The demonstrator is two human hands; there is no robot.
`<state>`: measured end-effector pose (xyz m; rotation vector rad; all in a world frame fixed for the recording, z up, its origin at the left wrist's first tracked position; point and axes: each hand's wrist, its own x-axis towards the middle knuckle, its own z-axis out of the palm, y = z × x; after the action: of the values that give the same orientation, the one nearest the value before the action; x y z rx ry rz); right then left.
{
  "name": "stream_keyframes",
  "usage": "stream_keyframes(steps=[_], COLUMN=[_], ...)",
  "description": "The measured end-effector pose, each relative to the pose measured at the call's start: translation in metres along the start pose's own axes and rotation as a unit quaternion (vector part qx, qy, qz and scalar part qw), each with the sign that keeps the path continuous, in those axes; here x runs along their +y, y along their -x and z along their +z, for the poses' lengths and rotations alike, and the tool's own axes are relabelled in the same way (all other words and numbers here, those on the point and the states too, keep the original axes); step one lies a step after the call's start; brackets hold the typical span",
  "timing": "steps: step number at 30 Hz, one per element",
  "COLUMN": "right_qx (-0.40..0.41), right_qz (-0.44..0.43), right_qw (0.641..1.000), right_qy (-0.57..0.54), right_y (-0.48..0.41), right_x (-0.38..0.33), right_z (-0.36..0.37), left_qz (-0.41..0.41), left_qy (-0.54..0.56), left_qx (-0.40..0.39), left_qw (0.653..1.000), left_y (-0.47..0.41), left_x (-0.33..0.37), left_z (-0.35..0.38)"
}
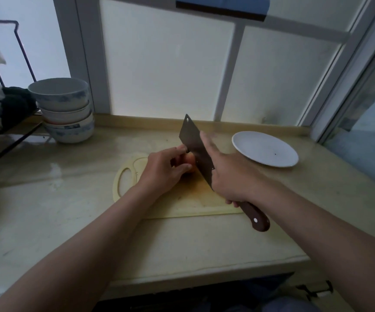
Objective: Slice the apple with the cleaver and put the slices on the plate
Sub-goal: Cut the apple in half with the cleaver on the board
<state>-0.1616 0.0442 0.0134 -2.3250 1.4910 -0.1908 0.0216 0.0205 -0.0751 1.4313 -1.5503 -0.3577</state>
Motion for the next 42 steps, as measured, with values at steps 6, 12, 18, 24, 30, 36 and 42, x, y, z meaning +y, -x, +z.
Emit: stream_keyframes(steps=[6, 12, 18, 24, 30, 36, 42], right_qx=[0.009, -0.019, -0.061, -0.049, -0.044, -0.062, -0.063], right_qz=[-0.021, -0.017, -0.010, 0.022, 0.036, 0.017, 0.011], right_qw=[0.999, 0.999, 0.996, 0.998, 0.996, 0.997, 0.998], right_qy=[0.023, 0.044, 0.066, -0.022, -0.064, -0.042, -0.005], right_y=[0.002, -0.009, -0.023, -0.013, -0.009, -0.015, -0.027], right_x=[0.007, -0.004, -0.020, -0.011, -0.003, -0.009, -0.017], right_z=[0.011, -0.005, -0.026, -0.023, -0.020, -0.023, -0.033], left_qz=[-0.008, -0.033, -0.045, -0.012, -0.034, -0.036, -0.040], left_qy=[-0.015, -0.011, -0.009, 0.014, 0.020, 0.006, 0.002], left_qx=[0.001, 0.015, 0.025, 0.031, -0.006, 0.008, 0.032], left_qw=[1.000, 0.999, 0.999, 0.999, 0.999, 0.999, 0.999], left_y=[0.002, 0.001, 0.001, 0.004, -0.002, -0.004, -0.005], left_x=[0.000, -0.001, -0.001, 0.000, 0.001, -0.005, -0.005], left_z=[0.001, 0.001, 0.000, -0.004, -0.001, -0.001, 0.001])
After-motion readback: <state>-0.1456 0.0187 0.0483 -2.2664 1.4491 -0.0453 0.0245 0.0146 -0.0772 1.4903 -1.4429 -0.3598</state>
